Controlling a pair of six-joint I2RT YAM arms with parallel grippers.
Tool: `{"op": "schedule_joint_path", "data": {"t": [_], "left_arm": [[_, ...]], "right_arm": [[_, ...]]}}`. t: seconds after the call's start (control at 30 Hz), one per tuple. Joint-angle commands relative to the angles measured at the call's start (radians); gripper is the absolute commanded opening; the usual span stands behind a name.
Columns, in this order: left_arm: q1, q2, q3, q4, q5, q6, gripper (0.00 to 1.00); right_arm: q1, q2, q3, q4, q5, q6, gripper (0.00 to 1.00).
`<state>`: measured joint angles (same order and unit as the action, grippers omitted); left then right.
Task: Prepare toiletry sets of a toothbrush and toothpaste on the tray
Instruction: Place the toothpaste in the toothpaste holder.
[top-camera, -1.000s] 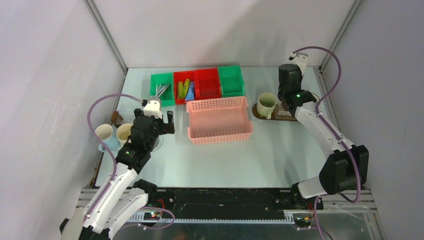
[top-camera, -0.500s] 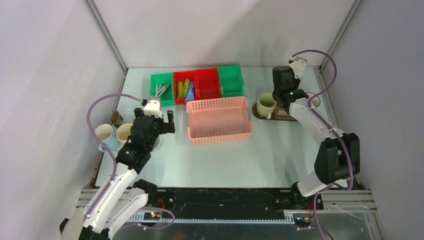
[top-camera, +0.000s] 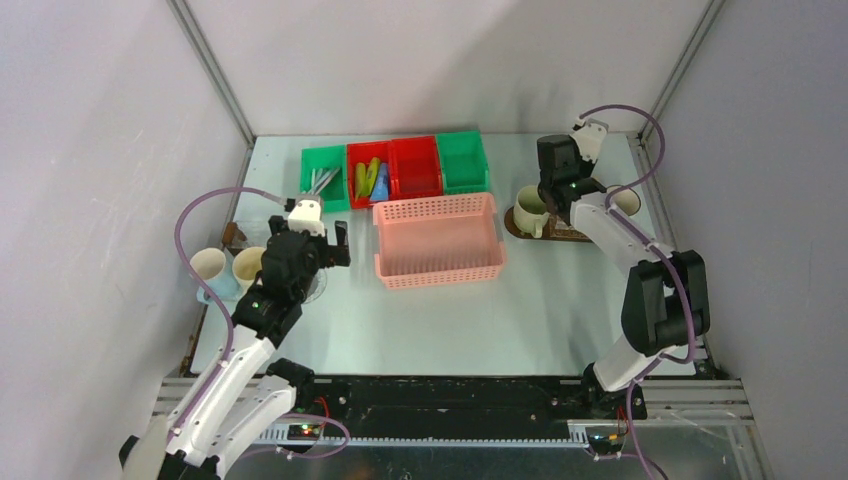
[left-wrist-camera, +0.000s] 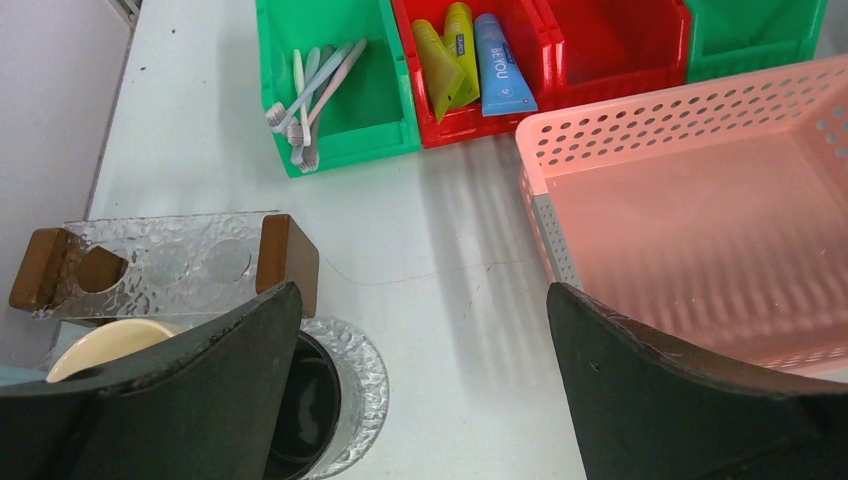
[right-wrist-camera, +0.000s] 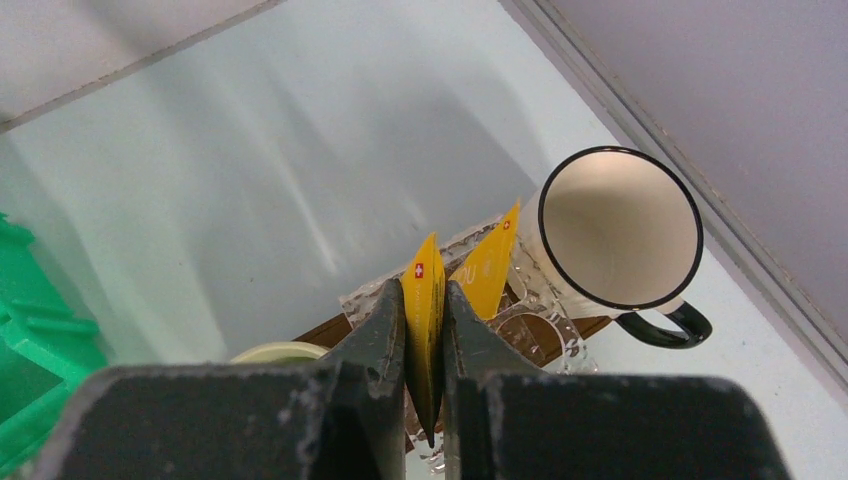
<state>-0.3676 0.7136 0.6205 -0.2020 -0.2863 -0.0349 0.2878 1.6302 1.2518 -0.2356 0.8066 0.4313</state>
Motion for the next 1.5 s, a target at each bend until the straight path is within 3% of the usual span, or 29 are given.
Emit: {"op": "schedule_joint_path", "data": {"t": [0.0,0.67,1.03,1.23,1.47], "left_arm": [[-0.005,0.001,-0.006,0.044,-0.021,0.022,1.0],[-0.006,0.006,-0.008,0.047,-0.017,0.026,0.99],[-0.005,0.005,-0.007,0.045,-0.02,0.027,0.99],[-0.005,0.004,-0.007,0.046,-0.018,0.027,0.99],[-0.006,0.003,-0.007,0.046,-0.02,0.029,1.0]], "right_arm": [[-0.003,0.017,0.029,0.059,0.069,0.044,0.0],[-0.002,0.111,0.029,0.0,0.079,0.157,0.23],[-0.004,0.101,0.029,-0.022,0.084,0.174,0.3],[0.001,0.063,0.03,0.0,0.068,0.134,0.41],[0.021,-0.013,0.029,0.05,0.049,0.033,0.47]]}}
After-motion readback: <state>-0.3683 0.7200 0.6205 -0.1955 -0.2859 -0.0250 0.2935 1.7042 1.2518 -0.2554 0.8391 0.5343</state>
